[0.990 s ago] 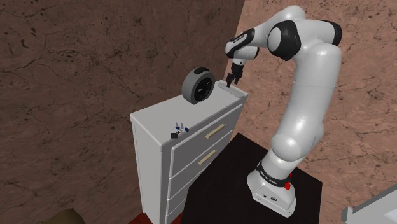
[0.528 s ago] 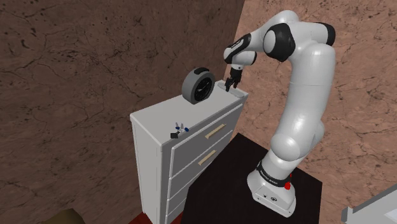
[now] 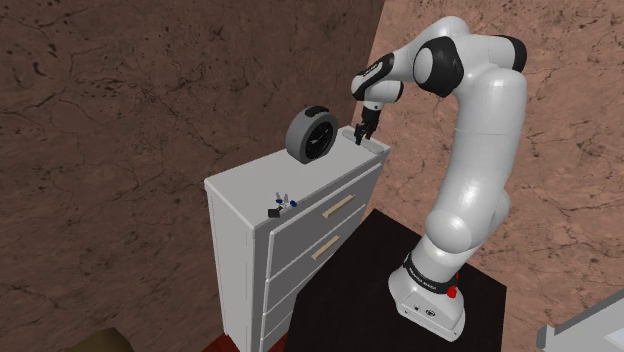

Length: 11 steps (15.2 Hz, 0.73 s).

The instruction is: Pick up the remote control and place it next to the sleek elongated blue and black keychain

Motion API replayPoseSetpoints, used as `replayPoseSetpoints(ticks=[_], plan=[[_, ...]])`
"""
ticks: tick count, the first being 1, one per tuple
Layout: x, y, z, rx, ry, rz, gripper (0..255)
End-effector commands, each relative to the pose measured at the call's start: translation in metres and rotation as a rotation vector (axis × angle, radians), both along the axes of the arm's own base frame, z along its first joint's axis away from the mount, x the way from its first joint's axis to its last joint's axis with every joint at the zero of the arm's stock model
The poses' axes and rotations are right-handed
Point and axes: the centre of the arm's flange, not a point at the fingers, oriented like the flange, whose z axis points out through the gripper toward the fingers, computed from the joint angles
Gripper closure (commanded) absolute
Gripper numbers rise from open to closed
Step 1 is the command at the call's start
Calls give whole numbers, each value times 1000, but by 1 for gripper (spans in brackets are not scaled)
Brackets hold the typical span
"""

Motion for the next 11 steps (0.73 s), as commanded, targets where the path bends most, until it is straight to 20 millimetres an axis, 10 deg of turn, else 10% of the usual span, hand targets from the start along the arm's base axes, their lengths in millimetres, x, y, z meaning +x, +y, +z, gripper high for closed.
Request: replayPoseSetpoints(ticks=[1,11], plan=[[0,0,0,0,0,0,255],[0,0,16,0,0,0,255]])
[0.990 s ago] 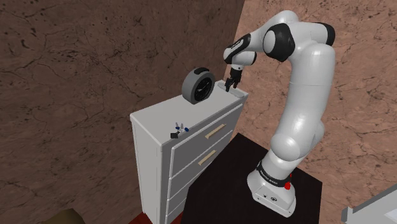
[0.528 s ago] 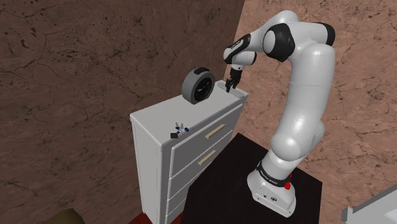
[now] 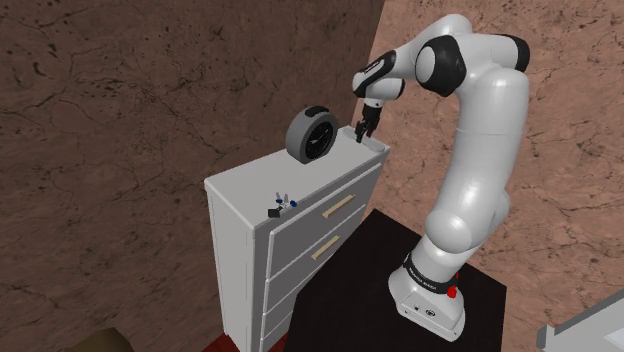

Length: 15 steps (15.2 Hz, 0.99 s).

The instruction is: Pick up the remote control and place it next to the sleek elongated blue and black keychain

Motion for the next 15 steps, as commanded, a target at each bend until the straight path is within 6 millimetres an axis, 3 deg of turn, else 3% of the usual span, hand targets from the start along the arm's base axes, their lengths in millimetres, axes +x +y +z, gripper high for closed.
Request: replayPoseSetpoints(ticks=[1,14,15], plan=[[0,1,10,0,0,0,255],[0,1,76,0,0,0,255],[3,14,76,0,0,0,255]])
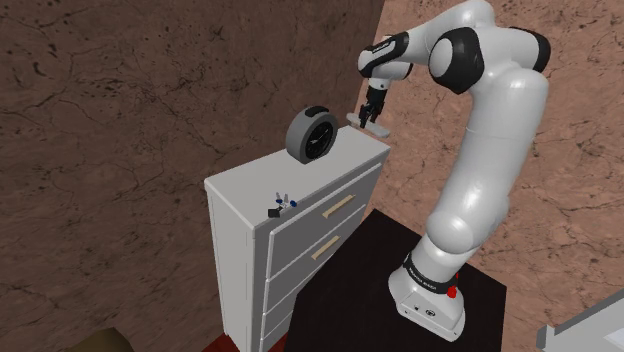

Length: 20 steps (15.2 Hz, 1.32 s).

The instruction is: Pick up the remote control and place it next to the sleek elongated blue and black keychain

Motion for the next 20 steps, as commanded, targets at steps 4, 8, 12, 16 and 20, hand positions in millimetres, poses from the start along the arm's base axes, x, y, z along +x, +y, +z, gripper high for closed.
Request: replayPoseSetpoints(ticks=[4,8,12,16,20], plan=[[12,59,2,0,0,0,255],[22,111,3,0,0,0,255],[32,163,3,0,0,0,255],[42,215,3,0,0,0,255],[52,267,4,0,0,0,255]])
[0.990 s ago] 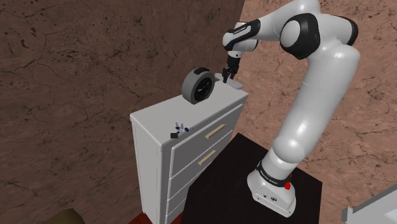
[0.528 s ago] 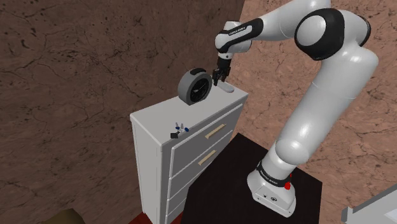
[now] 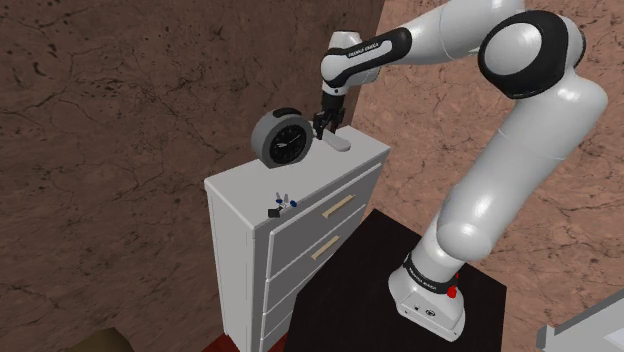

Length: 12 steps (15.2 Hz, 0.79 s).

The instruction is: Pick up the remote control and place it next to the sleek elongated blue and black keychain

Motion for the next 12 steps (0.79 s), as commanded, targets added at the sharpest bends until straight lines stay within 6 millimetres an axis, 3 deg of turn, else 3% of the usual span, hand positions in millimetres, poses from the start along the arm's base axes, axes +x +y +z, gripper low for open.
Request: replayPoseSetpoints(ticks=[1,12], plan=[[6,30,0,0,3,1,255],[34,172,1,0,3,1,255]])
